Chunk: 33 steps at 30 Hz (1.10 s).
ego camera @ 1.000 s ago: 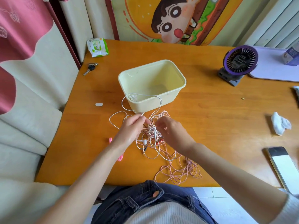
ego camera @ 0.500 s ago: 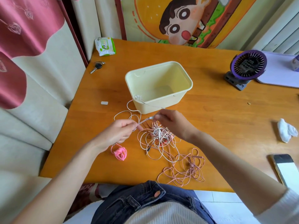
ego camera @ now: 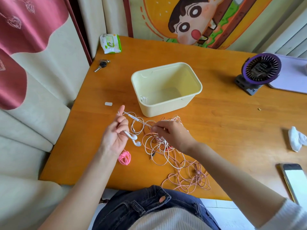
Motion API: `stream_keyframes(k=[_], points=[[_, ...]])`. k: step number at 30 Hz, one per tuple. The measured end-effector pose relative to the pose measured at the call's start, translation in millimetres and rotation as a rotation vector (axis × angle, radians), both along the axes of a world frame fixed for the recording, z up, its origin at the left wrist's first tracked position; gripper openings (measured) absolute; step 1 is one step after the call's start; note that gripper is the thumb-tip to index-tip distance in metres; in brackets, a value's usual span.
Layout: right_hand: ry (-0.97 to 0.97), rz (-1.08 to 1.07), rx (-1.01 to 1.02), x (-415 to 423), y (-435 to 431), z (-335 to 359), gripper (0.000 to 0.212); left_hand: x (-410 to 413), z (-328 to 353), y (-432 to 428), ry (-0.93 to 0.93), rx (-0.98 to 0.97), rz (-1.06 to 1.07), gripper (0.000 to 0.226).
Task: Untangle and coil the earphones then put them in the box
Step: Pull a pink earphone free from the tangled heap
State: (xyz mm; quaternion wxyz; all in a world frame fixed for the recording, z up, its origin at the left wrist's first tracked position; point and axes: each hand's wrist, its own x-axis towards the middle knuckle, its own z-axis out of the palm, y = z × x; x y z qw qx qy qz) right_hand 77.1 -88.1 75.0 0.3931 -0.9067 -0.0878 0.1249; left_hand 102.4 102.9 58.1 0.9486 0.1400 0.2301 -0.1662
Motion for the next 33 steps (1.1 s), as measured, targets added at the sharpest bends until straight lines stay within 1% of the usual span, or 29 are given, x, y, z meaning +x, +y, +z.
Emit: stream_keyframes(k=[3,5,6,7,9,10,12,13,15,16,17,19,21,24,26,27,28,30,33], points=[[0.013,0.033,-0.002,-4.4,2.3,1.9,0.021,1.9,-0.6,-1.5,-0.014,0.092,0.018,0.03],[0.022,0.038,0.006,-6.6,3.0,2.4,0.021,3.0,0.5,-2.7,-0.065,0.111,0.015,0.028],[0.03,0.04,0.006,-7.6,3.3,2.6,0.021,3.1,0.1,-2.4,-0.083,0.132,0.007,0.032],[0.036,0.047,0.002,-8.5,3.7,2.7,0.021,3.6,-0.3,-2.3,-0.094,0.17,-0.006,0.03],[0.035,0.071,-0.011,-10.0,4.3,3.2,0.021,3.6,0.0,-3.7,-0.132,0.268,-0.038,0.01],[0.034,0.08,-0.018,-10.3,4.3,3.5,0.021,3.6,0.0,-4.1,-0.158,0.328,-0.06,0.011],[0.037,0.086,-0.036,-10.0,4.0,4.2,0.022,3.0,-0.2,-5.5,-0.245,0.502,-0.146,0.021],[0.039,0.088,-0.048,-9.8,3.8,5.0,0.022,2.0,-0.3,-5.4,-0.302,0.628,-0.213,0.024],[0.037,0.09,-0.06,-8.9,3.2,6.0,0.021,-2.5,0.2,-5.2,-0.469,0.979,-0.38,0.028],[0.03,0.089,-0.063,-8.5,2.6,6.7,0.021,-5.3,0.9,-6.2,-0.55,1.123,-0.465,0.03],[0.017,0.087,-0.072,-7.7,1.8,7.4,0.02,-7.4,1.6,-7.8,-0.605,1.212,-0.542,0.03],[-0.017,0.095,-0.111,-5.7,-0.5,9.7,0.019,-11.5,5.1,-11.4,-0.631,1.268,-0.673,0.029],[-0.055,0.105,-0.164,-3.9,-2.1,12.4,0.019,-12.0,9.9,-13.6,-0.642,1.276,-0.772,0.03],[-0.108,0.096,-0.234,-2.2,-2.5,17.3,0.024,-12.0,16.1,-15.7,-0.622,1.212,-0.872,0.029],[-0.113,0.062,-0.218,0.1,-4.3,20.7,0.026,-12.6,18.9,-15.9,-0.585,1.189,-0.924,0.028],[-0.105,0.038,-0.183,1.9,-5.7,21.9,0.025,-12.9,19.9,-15.1,-0.559,1.146,-0.937,0.028],[-0.087,0.02,-0.134,4.1,-7.4,22.4,0.023,-13.3,20.5,-13.9,-0.521,1.065,-0.939,0.029],[-0.052,0.019,-0.001,7.2,-9.9,22.2,0.023,-13.6,23.0,-9.7,-0.428,0.844,-0.926,0.031],[-0.03,0.028,0.124,7.5,-8.9,20.3,0.032,-14.4,28.1,-7.1,-0.332,0.494,-0.862,0.035]])
